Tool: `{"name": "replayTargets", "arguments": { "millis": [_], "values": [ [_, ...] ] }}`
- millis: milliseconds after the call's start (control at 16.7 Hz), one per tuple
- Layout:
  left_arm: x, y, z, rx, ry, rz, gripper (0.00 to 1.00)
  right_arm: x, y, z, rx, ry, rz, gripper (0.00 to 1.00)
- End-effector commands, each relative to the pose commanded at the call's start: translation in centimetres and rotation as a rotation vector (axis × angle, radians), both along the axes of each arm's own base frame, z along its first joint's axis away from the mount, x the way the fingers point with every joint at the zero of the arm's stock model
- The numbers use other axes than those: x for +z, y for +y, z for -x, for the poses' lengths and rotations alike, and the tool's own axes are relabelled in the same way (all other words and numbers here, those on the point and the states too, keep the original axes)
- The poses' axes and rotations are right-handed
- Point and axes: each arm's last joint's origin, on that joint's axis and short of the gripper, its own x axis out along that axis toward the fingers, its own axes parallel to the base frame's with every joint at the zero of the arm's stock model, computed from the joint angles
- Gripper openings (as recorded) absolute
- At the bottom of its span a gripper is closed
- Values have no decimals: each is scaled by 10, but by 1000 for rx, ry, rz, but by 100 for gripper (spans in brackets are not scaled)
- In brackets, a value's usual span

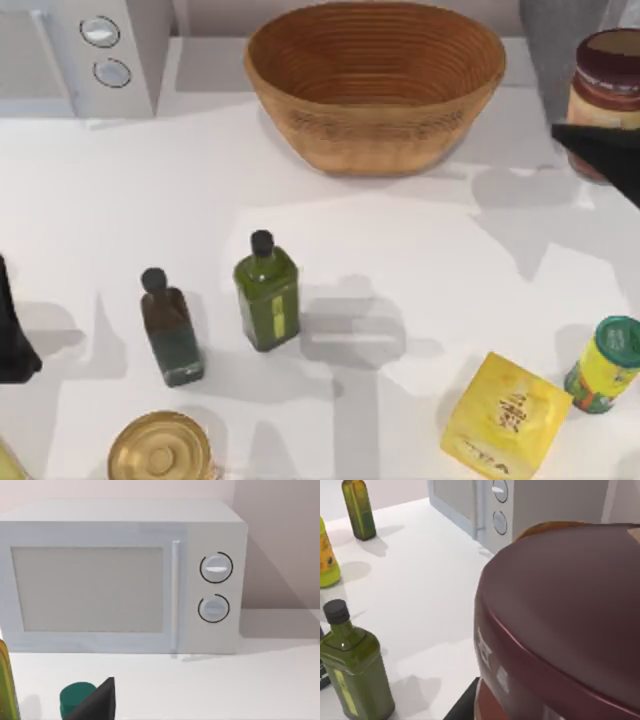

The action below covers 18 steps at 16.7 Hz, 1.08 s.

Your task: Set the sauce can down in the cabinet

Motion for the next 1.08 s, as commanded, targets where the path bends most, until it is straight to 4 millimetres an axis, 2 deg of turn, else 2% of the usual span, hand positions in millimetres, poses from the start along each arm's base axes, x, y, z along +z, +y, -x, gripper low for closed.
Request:
{"name": "replayTargets", "arguments": {
  "millis": [120, 240, 420, 540, 660, 840, 1080],
  "values": [
    [0, 0, 0, 0, 0, 0, 100, 6, -10, 40, -179, 1, 18, 0],
    [0, 0, 0, 0, 0, 0, 100, 1, -17, 79, -363, -7, 23, 0],
    [0, 0, 0, 0, 0, 0, 100, -20, -23, 128, -617, -46, 5, 0],
    [0, 0, 0, 0, 0, 0, 100, -40, -25, 150, -756, -93, -21, 0],
    [0, 0, 0, 0, 0, 0, 100, -58, -27, 165, -864, -147, -51, 0],
    [0, 0, 0, 0, 0, 0, 100, -81, -27, 174, -964, -216, -91, 0],
    [0, 0, 0, 0, 0, 0, 100, -92, -27, 176, -1004, -254, -113, 0]
  ]
}}
